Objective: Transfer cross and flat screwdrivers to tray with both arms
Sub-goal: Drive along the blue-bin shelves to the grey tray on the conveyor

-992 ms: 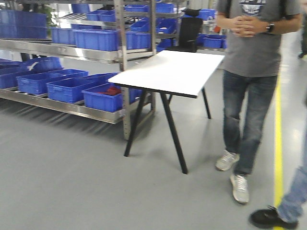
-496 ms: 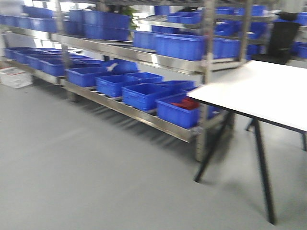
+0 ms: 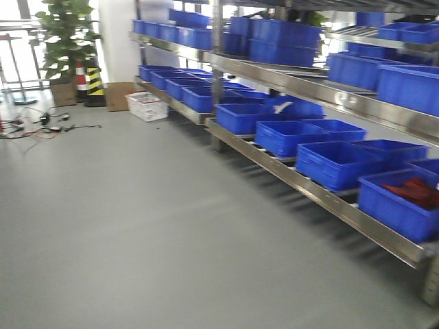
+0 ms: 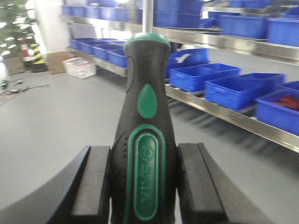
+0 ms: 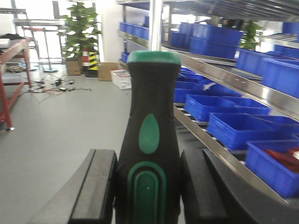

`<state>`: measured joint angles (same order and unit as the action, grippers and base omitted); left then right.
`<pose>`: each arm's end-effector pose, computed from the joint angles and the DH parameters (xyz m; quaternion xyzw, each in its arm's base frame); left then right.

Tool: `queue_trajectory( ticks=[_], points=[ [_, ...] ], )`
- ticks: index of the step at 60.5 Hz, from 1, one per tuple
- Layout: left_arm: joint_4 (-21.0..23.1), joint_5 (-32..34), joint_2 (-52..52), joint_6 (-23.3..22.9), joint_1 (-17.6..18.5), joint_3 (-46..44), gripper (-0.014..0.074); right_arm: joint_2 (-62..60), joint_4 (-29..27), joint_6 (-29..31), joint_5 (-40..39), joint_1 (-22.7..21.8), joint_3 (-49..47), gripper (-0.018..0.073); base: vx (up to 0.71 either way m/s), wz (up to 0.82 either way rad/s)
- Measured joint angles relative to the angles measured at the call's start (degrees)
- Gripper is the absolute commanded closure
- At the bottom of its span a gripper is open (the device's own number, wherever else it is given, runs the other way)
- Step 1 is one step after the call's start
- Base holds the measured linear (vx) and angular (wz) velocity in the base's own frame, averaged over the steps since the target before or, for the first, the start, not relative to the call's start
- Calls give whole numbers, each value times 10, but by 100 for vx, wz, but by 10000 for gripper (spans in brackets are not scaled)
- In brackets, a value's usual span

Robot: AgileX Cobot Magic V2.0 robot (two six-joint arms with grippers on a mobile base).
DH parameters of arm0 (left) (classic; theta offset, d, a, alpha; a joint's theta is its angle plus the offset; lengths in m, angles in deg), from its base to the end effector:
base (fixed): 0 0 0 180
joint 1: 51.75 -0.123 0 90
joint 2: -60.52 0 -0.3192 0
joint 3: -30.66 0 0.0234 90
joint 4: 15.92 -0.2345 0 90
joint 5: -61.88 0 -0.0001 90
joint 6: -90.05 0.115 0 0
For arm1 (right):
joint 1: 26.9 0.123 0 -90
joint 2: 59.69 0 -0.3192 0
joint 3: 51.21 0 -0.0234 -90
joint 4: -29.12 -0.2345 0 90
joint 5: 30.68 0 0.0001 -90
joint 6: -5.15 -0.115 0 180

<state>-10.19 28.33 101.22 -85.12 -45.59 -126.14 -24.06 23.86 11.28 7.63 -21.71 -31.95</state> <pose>0.0711 -0.0141 0.4406 0.0589 0.7484 -0.0559 0.6582 0.0328 0.0096 0.4567 -0.0650 0.7229 0.0398 0.6867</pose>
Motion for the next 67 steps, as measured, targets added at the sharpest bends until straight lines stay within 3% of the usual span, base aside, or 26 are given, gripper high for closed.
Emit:
queue_trajectory(
  ticks=[67],
  points=[
    [0, 0, 0, 0, 0, 0, 594, 0, -1, 0, 0, 0, 0, 567, 60, 30]
  ],
)
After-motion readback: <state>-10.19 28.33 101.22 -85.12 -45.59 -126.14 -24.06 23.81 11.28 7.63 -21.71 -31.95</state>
